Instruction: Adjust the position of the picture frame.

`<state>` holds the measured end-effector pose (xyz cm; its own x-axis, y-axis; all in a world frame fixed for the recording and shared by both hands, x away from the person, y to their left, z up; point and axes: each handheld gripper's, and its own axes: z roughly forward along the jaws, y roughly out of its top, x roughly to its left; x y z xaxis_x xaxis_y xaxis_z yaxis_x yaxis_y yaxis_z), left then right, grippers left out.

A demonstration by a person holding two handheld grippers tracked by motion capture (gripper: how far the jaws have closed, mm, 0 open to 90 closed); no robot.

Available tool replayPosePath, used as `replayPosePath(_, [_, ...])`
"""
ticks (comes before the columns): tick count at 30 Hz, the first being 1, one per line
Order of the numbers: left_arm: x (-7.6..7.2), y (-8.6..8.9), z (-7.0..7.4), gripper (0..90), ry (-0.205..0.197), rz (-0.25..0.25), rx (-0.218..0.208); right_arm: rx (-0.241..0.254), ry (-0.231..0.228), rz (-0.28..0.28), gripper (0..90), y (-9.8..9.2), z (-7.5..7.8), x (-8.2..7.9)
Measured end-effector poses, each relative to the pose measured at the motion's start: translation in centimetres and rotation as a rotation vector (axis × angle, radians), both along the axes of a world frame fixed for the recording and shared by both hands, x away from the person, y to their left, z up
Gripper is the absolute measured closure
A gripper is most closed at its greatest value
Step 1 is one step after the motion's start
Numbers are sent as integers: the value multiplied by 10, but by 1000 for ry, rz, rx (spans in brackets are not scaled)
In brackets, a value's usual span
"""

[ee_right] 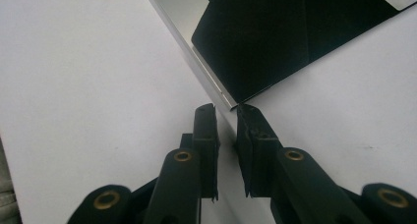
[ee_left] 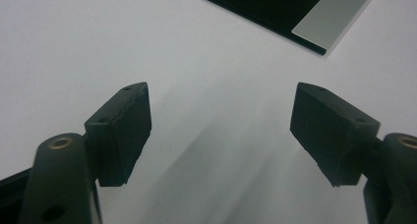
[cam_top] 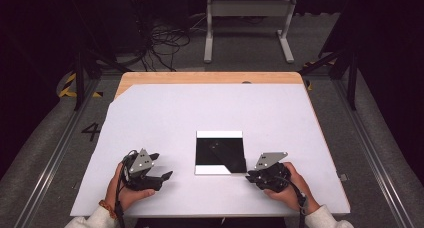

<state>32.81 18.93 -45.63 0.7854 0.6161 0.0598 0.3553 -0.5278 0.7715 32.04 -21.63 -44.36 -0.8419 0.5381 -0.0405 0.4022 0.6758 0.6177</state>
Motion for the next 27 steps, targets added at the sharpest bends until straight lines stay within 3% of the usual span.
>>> replayPosePath(18, [0,-5,-3,239,15,-21,4,-34,9,-18,810,4,2,6])
replayPosePath(27, [1,-7,-4,234,21,-26,6,-20,16,-21,796,3,2,7])
